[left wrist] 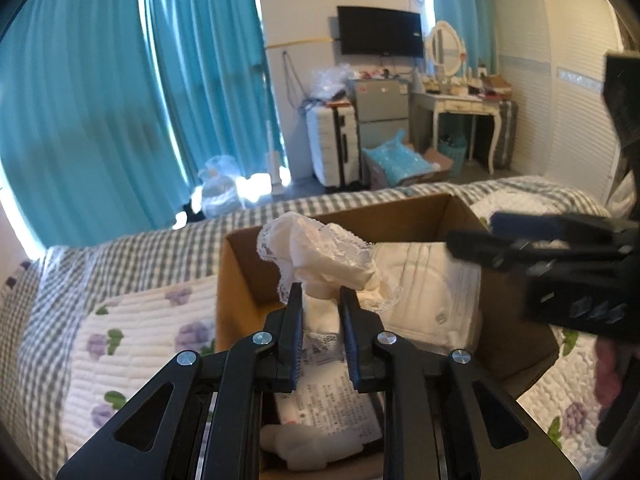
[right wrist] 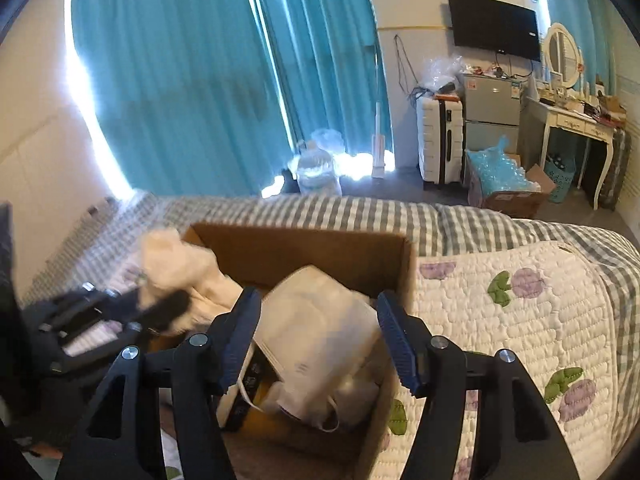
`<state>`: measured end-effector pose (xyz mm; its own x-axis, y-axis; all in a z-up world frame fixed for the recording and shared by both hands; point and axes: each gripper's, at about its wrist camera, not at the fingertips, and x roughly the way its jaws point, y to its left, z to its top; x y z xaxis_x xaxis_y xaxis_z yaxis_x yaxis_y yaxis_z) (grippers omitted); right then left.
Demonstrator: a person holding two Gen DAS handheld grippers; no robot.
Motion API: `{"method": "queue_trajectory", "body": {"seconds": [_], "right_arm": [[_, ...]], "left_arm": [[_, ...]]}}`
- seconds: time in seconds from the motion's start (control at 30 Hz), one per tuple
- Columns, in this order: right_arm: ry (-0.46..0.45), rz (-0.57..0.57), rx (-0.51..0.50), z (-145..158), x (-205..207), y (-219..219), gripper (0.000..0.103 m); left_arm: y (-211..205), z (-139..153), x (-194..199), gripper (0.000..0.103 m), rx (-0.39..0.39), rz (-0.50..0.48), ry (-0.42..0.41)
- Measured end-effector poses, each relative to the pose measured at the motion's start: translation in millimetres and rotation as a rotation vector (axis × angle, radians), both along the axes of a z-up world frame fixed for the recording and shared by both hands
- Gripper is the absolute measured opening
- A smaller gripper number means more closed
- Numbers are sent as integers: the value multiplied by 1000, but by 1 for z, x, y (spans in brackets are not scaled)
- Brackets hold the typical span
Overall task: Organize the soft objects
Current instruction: 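Place the mask into the box with the right tool while the left places the cloth, then grasp the blue tissue pack with the right tool while the left grasps the towel roll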
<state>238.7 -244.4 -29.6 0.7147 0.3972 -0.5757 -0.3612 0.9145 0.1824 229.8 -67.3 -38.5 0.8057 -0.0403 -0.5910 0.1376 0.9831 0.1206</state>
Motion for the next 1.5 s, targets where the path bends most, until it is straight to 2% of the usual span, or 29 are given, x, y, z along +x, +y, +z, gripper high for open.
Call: {"method": "queue_trajectory", "body": {"seconds": [0.03, 0.07, 0.13, 0.17, 0.23, 0.43, 0.5, 0.53, 0.67, 0.8, 0.97, 1.03, 1.2, 1.37, 1.5], "right_arm": [[-16, -11, 9, 7, -4, -4, 67], [-26, -16, 14, 12, -6, -5, 74], [-50, -33, 17, 26, -14, -12, 78], [-57, -42, 14, 32, -17, -14, 78], [-77, -53, 2, 47, -32, -18, 81], [-148, -67, -99, 88, -87, -22, 95], [-173, -55, -133, 101, -110, -20, 103], [-187, -50, -140, 105, -120, -21, 103], [-205, -31, -181, 114, -157, -18, 103], [-202, -37, -194, 110, -183, -14, 103], [-128, -62, -168, 65, -182, -14, 103], [-53, -72, -162, 36, -166, -13, 103], [58, -70, -223, -25, -134, 3, 103], [155, -42, -225, -80, -110, 16, 103], [211, -22, -241, -112, -103, 23, 103]], "left_arm": [[-2, 1, 0, 35, 6, 8, 10], [-3, 2, 0, 55, 9, 17, 14], [-3, 10, -8, 76, 8, 45, -3], [-2, 13, -14, 82, 5, 53, -20], [-1, 28, -28, 86, 4, 64, -49], [13, 74, -71, 87, -18, 67, -102], [19, 88, -88, 97, -40, 62, -120], [22, 96, -100, 103, -52, 60, -138], [38, 112, -130, 103, -49, 65, -185], [52, 106, -152, 103, -42, 83, -174], [58, 68, -159, 103, 0, 108, -135], [60, 46, -155, 103, -19, 108, -95], [60, -10, -132, 103, -47, 137, 10], [61, -59, -119, 103, -83, 162, 88], [63, -96, -112, 103, -36, 165, 174]]}}
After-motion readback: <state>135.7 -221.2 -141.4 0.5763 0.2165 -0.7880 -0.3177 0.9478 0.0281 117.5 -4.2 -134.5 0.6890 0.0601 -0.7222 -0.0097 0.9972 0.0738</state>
